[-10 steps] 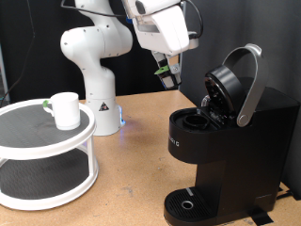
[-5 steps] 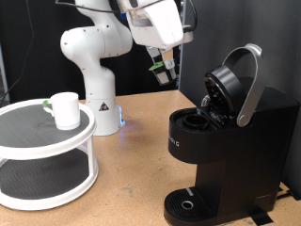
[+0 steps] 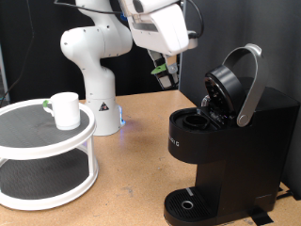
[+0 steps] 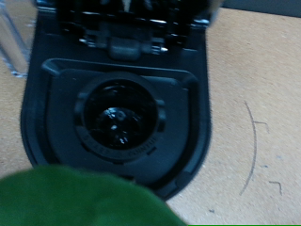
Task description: Make a cup of coffee with the keurig machine
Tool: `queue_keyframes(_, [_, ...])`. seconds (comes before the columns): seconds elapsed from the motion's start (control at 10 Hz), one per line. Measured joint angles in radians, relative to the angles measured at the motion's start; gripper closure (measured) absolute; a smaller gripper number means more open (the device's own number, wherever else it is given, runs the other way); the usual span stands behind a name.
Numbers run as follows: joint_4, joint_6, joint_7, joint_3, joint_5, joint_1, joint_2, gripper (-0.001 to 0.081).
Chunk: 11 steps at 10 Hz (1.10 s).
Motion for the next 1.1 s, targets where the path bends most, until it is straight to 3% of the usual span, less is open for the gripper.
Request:
queue_keyframes(0.5, [0.039,-0.041,-0.016,0.0,0.032,0.001,0.036,0.0345])
queue_keyframes(1.1, [0.028,0.003,0.005,0.021,0.054,0.009,0.047,0.0345])
